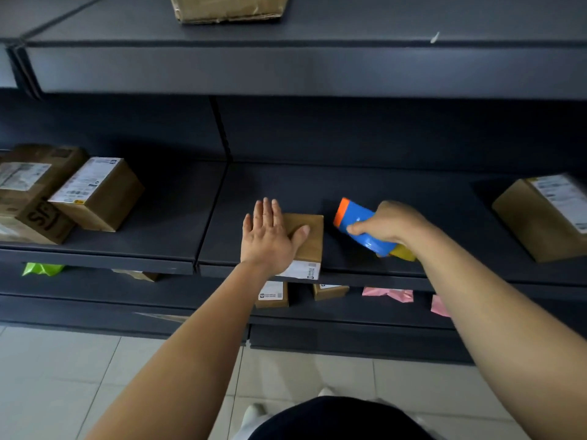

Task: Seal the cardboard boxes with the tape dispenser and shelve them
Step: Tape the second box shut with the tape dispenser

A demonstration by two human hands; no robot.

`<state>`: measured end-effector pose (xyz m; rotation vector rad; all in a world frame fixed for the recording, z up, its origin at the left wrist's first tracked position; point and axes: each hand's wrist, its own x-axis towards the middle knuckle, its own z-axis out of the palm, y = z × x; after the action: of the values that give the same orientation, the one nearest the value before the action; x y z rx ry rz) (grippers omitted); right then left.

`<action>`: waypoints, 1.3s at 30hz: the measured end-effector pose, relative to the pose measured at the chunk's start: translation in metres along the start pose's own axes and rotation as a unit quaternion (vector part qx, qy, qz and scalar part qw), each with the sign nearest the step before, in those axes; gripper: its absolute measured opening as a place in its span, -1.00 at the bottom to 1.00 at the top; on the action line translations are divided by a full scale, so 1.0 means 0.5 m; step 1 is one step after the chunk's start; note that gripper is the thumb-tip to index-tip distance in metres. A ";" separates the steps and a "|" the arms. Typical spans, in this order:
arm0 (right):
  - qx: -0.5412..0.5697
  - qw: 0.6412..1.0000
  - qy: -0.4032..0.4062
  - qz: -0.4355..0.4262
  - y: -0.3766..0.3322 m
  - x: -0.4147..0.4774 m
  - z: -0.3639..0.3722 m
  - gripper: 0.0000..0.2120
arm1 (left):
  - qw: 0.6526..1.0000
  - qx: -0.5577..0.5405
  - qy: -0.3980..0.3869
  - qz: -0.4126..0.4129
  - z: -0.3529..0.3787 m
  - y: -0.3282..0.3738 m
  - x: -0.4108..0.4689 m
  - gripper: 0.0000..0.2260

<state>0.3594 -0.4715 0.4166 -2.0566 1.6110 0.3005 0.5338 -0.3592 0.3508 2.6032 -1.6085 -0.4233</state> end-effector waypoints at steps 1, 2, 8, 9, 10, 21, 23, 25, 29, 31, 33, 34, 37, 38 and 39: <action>0.005 1.000 0.025 -0.007 0.005 0.014 0.016 -0.51 | 1.000 0.000 -0.002 -0.004 0.000 0.003 0.001 -0.24; 0.003 0.999 0.042 -0.017 0.007 0.028 0.037 -0.47 | 1.000 0.001 -0.003 -0.007 -0.001 0.006 0.003 -0.24; -0.065 0.987 0.145 0.010 -0.002 0.048 0.109 -0.53 | 1.000 -0.010 -0.007 -0.006 0.002 0.005 0.003 -0.29; -0.103 0.976 0.194 0.002 -0.009 0.042 0.111 -0.54 | 1.000 -0.012 -0.005 -0.007 0.002 0.004 0.004 -0.31; -0.110 0.963 0.244 -0.027 -0.021 0.033 0.113 -0.56 | 1.000 -0.015 -0.003 -0.009 0.002 0.005 0.006 -0.32; 0.385 0.917 0.001 -0.099 -0.108 0.012 0.198 -0.37 | 0.980 -0.194 0.013 0.035 -0.011 -0.045 0.018 -0.50; 0.402 0.912 -0.012 -0.082 -0.112 0.005 0.194 -0.39 | 0.962 -0.272 0.010 0.007 -0.016 -0.050 0.021 -0.42; 0.425 0.902 -0.013 -0.071 -0.113 0.001 0.192 -0.41 | 0.931 -0.361 0.012 -0.056 -0.017 -0.053 0.022 -0.25; 0.455 0.890 -0.013 -0.034 -0.118 0.006 0.193 -0.47 | 0.868 -0.457 0.028 -0.193 -0.001 -0.060 0.010 -0.17; 0.501 0.865 0.002 -0.022 -0.121 0.002 0.192 -0.55 | 0.868 -0.448 0.035 -0.209 0.008 -0.068 0.020 -0.25; 0.525 0.850 0.012 -0.033 -0.116 -0.010 0.195 -0.59 | 0.861 -0.454 0.043 -0.223 0.005 -0.076 0.031 -0.27; 0.526 0.849 0.009 -0.048 -0.110 -0.018 0.197 -0.59 | 0.860 -0.453 0.046 -0.229 0.001 -0.079 0.036 -0.27; 0.485 0.868 -0.043 -0.097 -0.092 -0.031 0.212 -0.54 | 0.870 -0.433 0.035 -0.233 -0.010 -0.080 0.045 -0.27; 0.466 0.877 -0.054 -0.104 -0.089 -0.030 0.214 -0.49 | 0.870 -0.434 0.032 -0.233 -0.010 -0.081 0.049 -0.29; 0.455 0.882 -0.056 -0.104 -0.088 -0.025 0.213 -0.48 | 0.865 -0.443 0.028 -0.232 -0.012 -0.082 0.053 -0.34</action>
<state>0.4120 -0.3990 0.3433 -1.4028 1.1076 -0.3614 0.5823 -0.3642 0.3437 2.1514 -0.4937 -0.8473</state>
